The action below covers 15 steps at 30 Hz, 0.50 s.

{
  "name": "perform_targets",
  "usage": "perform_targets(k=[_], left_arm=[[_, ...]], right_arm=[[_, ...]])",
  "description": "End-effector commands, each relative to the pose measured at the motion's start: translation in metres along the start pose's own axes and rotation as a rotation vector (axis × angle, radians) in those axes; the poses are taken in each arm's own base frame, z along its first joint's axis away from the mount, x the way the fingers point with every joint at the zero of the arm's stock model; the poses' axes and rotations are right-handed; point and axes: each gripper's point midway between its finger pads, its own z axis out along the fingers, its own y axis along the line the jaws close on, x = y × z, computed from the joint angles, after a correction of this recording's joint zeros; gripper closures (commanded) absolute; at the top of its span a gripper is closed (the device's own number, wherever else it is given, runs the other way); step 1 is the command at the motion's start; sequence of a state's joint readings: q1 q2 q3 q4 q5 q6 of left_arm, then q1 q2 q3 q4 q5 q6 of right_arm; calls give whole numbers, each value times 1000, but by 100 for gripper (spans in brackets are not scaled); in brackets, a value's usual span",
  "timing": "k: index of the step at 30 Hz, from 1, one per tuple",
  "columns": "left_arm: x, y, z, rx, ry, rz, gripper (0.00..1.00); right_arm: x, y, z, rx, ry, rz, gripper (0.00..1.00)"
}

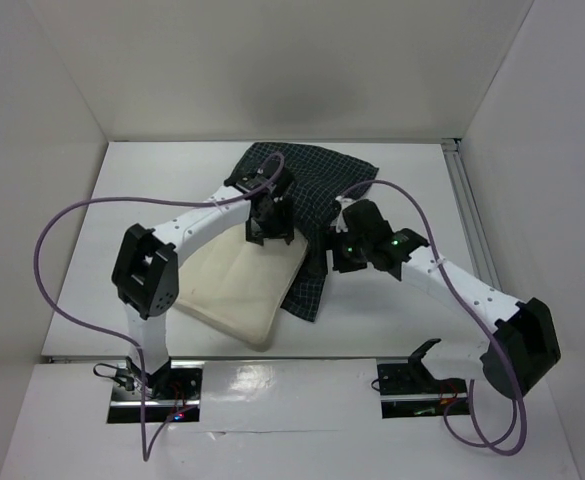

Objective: Put the pillow into the pillowcase

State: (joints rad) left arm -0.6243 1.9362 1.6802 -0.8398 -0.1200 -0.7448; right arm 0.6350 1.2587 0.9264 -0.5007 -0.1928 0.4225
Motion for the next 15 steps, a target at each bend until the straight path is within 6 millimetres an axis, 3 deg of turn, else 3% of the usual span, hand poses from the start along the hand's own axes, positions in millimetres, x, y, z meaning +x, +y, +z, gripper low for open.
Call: perform_targets(k=[1,2,4,7,8,10,11,12,14,15], left_arm=[[25,20,-44,24,54,117,23],[22,28,-59,43,33,111,26],[21,43,-67,47,19,91,30],[-9,75,-81,21,-83,7,31],[-28,98,-80,1,-119,-64,30],[-43,115,-79,31,-129,-138,23],[-57,140,-76,33,-141,-215,23],[-57,139,-74,95,-105,-243,23],[-68,149,-80,129,-133,-281,23],[-71,157,-82,129,-145,-303,23]], right_arm=[[-19,-29,-22,140,-57,48,16],[-26,-29,-25,139,-74,38,16],[-44,-22,-26,130,-95,21,14],[-56,-8,-8,117,-80,-16,9],[-60,8,3,93,-68,-45,7],[-67,30,18,56,-69,-82,1],[-69,50,24,27,-63,-93,1],[-60,54,47,29,-10,-74,1],[-46,69,67,0,42,-66,1],[-31,76,82,-8,85,-70,1]])
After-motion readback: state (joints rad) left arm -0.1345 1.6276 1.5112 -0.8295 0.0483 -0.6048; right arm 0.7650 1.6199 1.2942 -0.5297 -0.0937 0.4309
